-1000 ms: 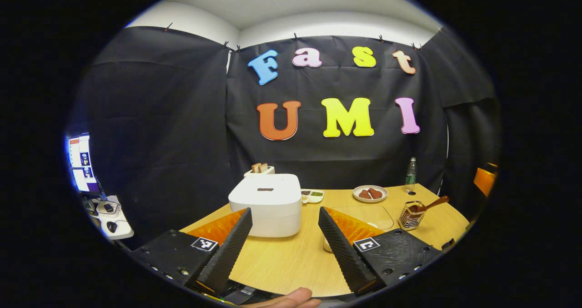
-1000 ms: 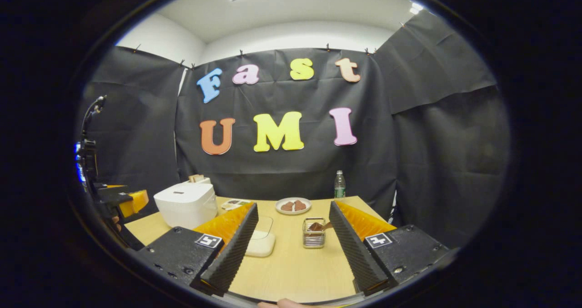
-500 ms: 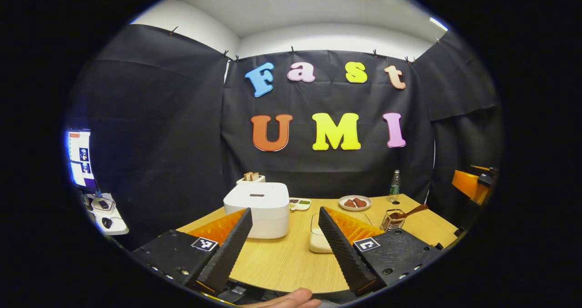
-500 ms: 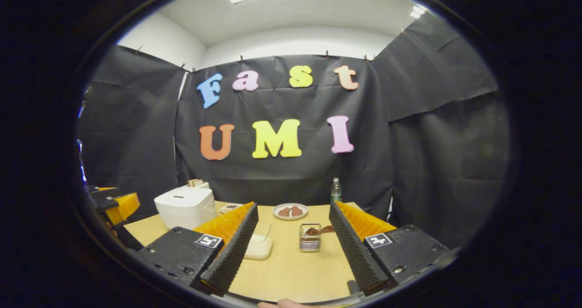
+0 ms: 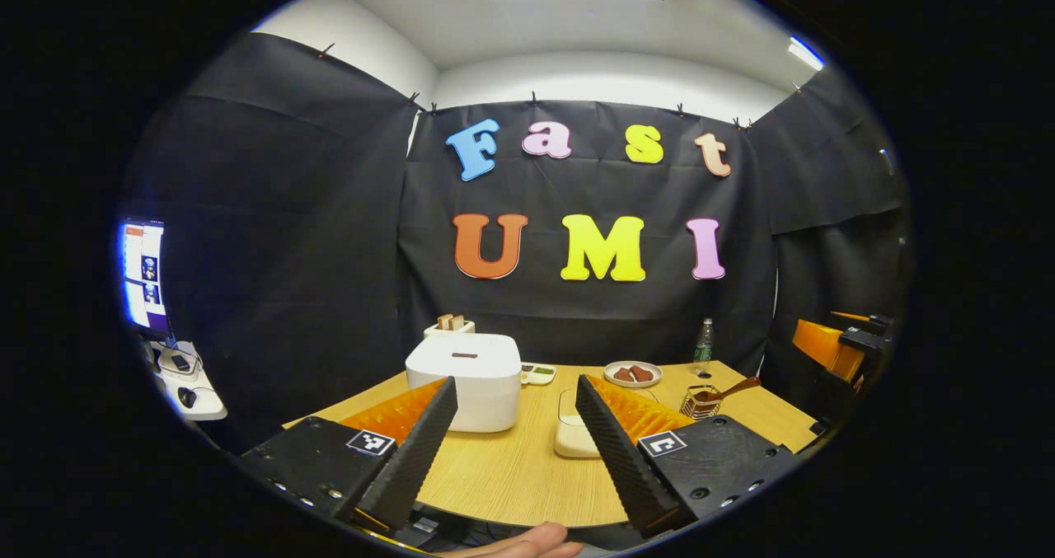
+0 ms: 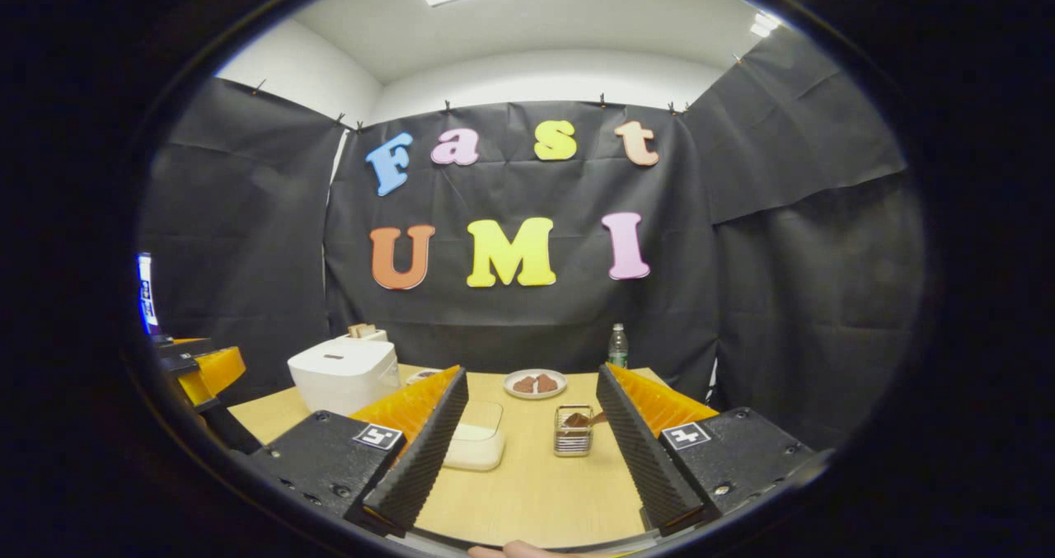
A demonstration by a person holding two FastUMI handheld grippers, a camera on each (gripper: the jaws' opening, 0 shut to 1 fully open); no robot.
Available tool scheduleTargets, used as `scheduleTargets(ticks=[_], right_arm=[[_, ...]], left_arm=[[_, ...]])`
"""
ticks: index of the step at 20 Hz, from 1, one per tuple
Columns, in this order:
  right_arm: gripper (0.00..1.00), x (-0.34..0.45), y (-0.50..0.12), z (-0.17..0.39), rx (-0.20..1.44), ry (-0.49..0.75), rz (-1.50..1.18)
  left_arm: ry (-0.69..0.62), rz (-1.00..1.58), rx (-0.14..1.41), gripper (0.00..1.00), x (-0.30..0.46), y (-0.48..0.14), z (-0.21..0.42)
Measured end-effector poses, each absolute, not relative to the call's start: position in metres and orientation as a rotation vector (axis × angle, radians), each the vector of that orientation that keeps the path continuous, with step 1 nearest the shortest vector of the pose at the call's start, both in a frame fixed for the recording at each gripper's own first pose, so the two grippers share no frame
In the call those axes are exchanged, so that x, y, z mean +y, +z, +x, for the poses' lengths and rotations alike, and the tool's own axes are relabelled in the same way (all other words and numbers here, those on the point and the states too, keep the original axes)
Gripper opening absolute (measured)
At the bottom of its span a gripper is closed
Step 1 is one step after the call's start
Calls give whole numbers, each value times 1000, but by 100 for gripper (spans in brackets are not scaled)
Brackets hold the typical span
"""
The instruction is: Close the left gripper, press the button to open the rice cooker; take a wooden spoon from the chopstick holder with the right hand, scoop a spoonful of rice and pour it into the rice cooker, then put the wooden spoon back into the chopstick holder.
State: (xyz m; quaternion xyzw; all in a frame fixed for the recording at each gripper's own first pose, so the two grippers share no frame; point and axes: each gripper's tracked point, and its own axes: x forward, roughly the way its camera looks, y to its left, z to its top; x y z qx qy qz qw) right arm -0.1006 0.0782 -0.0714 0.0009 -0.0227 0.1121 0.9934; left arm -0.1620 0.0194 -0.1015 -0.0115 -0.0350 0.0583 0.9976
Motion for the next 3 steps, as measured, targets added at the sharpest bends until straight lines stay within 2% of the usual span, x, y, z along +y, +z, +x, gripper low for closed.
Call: scheduleTargets(ticks=[1,3], right_arm=[[96,79,-71,-101,-44,227,0],[96,77,-70,-102,-47,226,-5]], left_arm=[[115,-21,-73,92,18,-101,-163],[108,-17,-76,92,16,-100,-162]])
